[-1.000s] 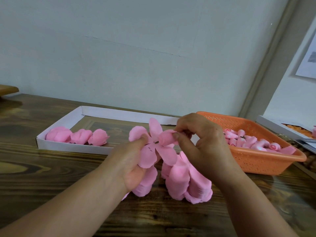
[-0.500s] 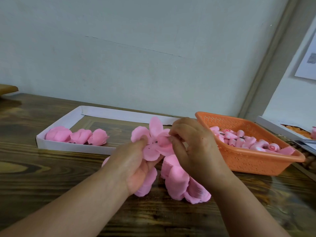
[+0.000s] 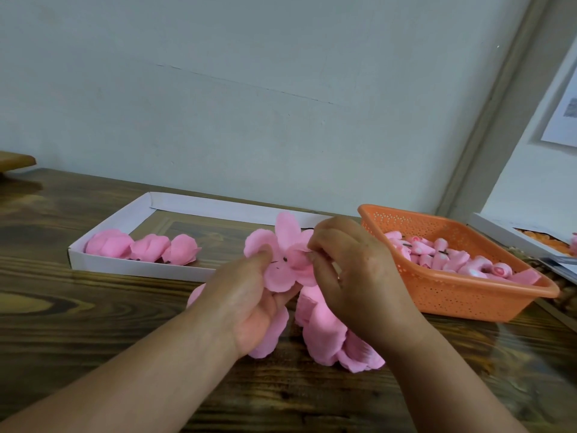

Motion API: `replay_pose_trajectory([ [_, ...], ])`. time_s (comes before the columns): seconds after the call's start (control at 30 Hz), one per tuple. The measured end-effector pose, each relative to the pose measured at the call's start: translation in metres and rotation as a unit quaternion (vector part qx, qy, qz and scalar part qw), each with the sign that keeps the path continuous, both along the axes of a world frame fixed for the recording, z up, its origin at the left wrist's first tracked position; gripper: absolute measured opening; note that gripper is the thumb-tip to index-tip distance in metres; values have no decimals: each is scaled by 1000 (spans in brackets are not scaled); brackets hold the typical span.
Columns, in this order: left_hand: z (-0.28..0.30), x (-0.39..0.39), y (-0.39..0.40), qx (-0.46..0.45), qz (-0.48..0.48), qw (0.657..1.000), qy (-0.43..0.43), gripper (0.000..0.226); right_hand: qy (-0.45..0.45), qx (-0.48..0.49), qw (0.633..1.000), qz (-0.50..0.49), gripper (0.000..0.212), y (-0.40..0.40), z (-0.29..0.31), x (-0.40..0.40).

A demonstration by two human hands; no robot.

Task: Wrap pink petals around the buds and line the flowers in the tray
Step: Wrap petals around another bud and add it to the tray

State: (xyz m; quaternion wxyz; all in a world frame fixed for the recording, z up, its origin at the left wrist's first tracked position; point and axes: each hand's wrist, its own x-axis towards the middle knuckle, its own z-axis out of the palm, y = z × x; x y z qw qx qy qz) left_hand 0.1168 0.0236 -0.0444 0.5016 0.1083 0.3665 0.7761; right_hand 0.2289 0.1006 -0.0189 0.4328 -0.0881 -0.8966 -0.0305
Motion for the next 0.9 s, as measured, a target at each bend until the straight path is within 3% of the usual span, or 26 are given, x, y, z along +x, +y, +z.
replay_pose_trajectory([
  [0.5,1,5,1,60,-3,998,37,26,7,38,999,15,13,2,-6,-3],
  [0.7,0,7,2,75,-10,997,28,32,69,-91,993,21,15,8,-5,-5],
  [0.9,2,3,0,61,0,998,22,19,-15,-2,999,49,11,4,-1,2],
])
